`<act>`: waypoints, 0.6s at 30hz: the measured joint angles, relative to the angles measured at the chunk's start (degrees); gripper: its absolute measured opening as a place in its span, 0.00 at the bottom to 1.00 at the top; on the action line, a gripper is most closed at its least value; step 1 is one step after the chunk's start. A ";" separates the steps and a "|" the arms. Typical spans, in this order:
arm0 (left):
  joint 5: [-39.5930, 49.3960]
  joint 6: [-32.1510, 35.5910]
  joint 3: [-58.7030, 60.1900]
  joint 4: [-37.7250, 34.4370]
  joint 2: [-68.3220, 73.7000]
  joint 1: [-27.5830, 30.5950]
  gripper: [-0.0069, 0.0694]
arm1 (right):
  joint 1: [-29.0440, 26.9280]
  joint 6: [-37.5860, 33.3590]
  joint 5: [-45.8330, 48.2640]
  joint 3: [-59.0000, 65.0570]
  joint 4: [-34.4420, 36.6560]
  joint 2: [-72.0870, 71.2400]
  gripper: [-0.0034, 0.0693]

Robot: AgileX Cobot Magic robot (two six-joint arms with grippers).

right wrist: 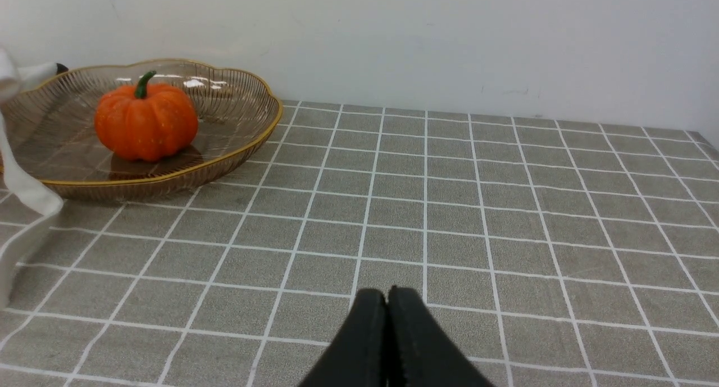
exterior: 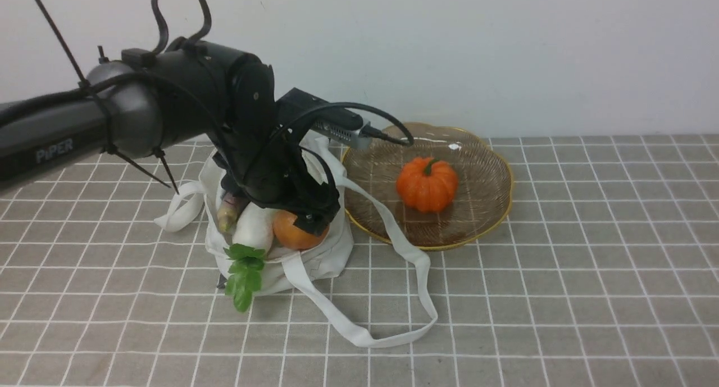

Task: Take vegetables from bag on grey coffee tablecloth place on plate.
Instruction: 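Reach into the cloth bag and grasp the potato inside with the left gripper, then take the potato out of the bag and place it on the plate with the left gripper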

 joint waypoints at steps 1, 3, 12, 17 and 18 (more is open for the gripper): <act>-0.07 0.35 0.00 0.00 0.42 0.00 0.98 | 0.00 0.00 0.00 0.00 0.00 0.00 0.03; -0.36 0.94 0.00 0.08 1.18 0.00 0.98 | 0.00 0.00 0.00 0.00 0.00 0.00 0.03; -5.51 1.87 0.00 2.45 4.73 0.00 0.83 | 0.00 0.00 0.00 0.00 0.00 0.00 0.03; -3.20 1.81 -1.11 6.48 1.43 0.00 0.83 | 0.00 0.00 0.00 0.00 0.00 0.00 0.03; -1.35 1.81 -2.02 8.47 -0.70 0.00 0.83 | 0.00 0.00 0.00 0.00 0.00 0.00 0.03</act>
